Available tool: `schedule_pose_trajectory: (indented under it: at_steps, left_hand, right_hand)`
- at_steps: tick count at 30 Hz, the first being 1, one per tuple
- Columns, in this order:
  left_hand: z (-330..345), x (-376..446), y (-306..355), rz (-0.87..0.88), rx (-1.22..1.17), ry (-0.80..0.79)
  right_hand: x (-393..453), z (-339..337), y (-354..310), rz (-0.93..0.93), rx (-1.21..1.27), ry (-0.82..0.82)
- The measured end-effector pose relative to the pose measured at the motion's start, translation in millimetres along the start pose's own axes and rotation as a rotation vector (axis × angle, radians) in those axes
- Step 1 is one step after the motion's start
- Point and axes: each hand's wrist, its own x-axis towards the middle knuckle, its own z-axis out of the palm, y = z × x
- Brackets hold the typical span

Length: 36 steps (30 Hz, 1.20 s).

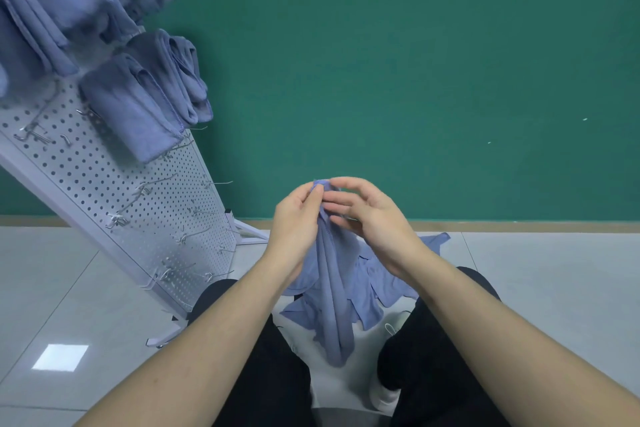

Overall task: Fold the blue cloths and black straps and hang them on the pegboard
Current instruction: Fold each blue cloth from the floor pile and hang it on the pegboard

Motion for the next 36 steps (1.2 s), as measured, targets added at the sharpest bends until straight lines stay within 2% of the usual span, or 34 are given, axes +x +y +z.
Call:
schedule_pose_trajectory:
  at_steps: [2, 5, 7, 10, 17, 22, 26, 29, 31, 34, 36]
  left_hand:
    - [-0.3, 1.0, -2.7, 0.013, 0.072, -0.017]
    - [4.3, 0.5, -1.8, 0.052, 0.138, -0.049]
    - [7.1, 0.8, 2.5, 0.074, 0.145, -0.079]
    - [8.3, 2.6, 10.3, 0.093, 0.151, -0.129]
    - [-3.0, 7.7, 21.5, 0.123, 0.129, -0.094]
    - [-13.7, 11.4, 24.0, 0.169, 0.209, -0.036]
    - [-22.1, 13.0, 20.8, 0.189, 0.322, -0.060]
    - [-22.5, 11.7, 21.1, 0.205, 0.314, -0.040]
    - [-23.9, 11.4, 24.1, 0.202, 0.277, -0.027]
    - [-28.2, 11.1, 26.4, 0.181, 0.262, -0.038]
    - [-28.8, 8.9, 27.4, 0.174, 0.261, -0.043]
  right_hand:
    - [1.4, -8.4, 0.3, -0.005, -0.057, 0.016]
    - [4.4, -21.5, 4.3, -0.138, -0.438, 0.152]
    - [6.4, -28.2, 5.6, -0.232, -0.642, 0.160]
    - [7.3, -39.5, 2.7, -0.258, -0.673, 0.102]
    - [1.8, -61.0, -3.0, -0.248, -0.756, 0.092]
    - [-4.5, -79.2, -7.9, -0.112, -0.725, 0.013]
    - [-8.5, -81.9, -20.4, -0.139, -0.532, 0.050]
    - [-10.5, -71.0, -28.5, -0.111, -0.367, 0.055]
    - [-10.7, -66.8, -31.6, -0.025, -0.274, 0.074]
    - [-13.4, -64.5, -36.2, 0.074, -0.266, 0.045]
    - [-15.1, -62.6, -37.1, 0.064, -0.271, 0.079]
